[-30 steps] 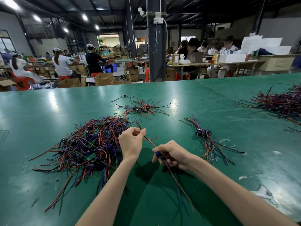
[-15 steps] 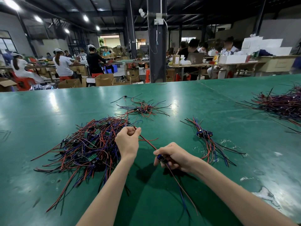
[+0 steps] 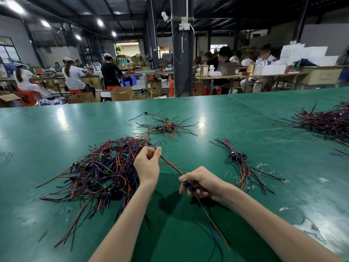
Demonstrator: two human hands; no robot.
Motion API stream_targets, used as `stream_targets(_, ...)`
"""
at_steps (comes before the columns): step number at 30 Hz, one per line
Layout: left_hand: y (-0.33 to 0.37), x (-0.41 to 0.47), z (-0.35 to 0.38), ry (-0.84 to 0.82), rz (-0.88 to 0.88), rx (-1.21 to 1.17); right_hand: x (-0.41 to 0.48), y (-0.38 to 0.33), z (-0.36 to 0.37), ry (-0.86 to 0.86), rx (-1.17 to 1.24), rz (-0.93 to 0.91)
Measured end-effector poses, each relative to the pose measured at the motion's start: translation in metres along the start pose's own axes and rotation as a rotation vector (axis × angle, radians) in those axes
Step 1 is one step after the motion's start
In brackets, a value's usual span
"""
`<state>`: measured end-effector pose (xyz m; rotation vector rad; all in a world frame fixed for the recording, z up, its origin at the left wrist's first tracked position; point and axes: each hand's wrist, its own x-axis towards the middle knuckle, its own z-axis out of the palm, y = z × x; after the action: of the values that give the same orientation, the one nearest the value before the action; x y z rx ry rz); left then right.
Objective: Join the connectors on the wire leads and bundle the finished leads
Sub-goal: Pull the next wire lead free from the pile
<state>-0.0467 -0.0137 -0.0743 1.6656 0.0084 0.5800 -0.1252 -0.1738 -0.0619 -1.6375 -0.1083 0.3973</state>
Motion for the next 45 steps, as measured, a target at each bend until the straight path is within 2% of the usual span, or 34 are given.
stream_targets(3, 0.004, -0.003, 0.001, -0.031, -0.085, -0.148, 0.000, 0.002, -0.001, 0.017, 0.018, -0.012)
stream_targets(5, 0.009, -0.008, 0.002, -0.121, -0.182, -0.267, 0.000, 0.003, 0.000, 0.043, 0.050, -0.028)
stream_targets(9, 0.017, -0.022, 0.010, -0.370, -0.340, -0.230, 0.005, 0.005, 0.002, 0.126, 0.107, -0.044)
stream_targets(13, 0.022, -0.037, 0.014, -0.589, -0.398, -0.279, 0.008, 0.007, 0.001, 0.165, 0.197, -0.070)
stream_targets(21, 0.026, -0.036, 0.009, -0.620, -0.466, -0.314, 0.008, 0.007, 0.001, 0.137, 0.197, -0.056)
stream_targets(24, 0.025, -0.034, 0.010, -0.581, -0.470, -0.323, 0.006, 0.005, 0.001, 0.115, 0.171, -0.038)
stream_targets(32, 0.011, -0.033, 0.021, -0.390, -0.236, -0.076, 0.003, 0.000, -0.004, 0.142, 0.065, -0.012)
stream_targets(40, 0.010, -0.010, 0.004, -0.127, -0.022, 0.203, 0.000, 0.000, -0.001, 0.029, -0.057, -0.034)
stream_targets(45, 0.020, -0.002, -0.006, -0.006, 0.102, 0.219, 0.002, 0.000, -0.002, -0.035, -0.101, -0.054)
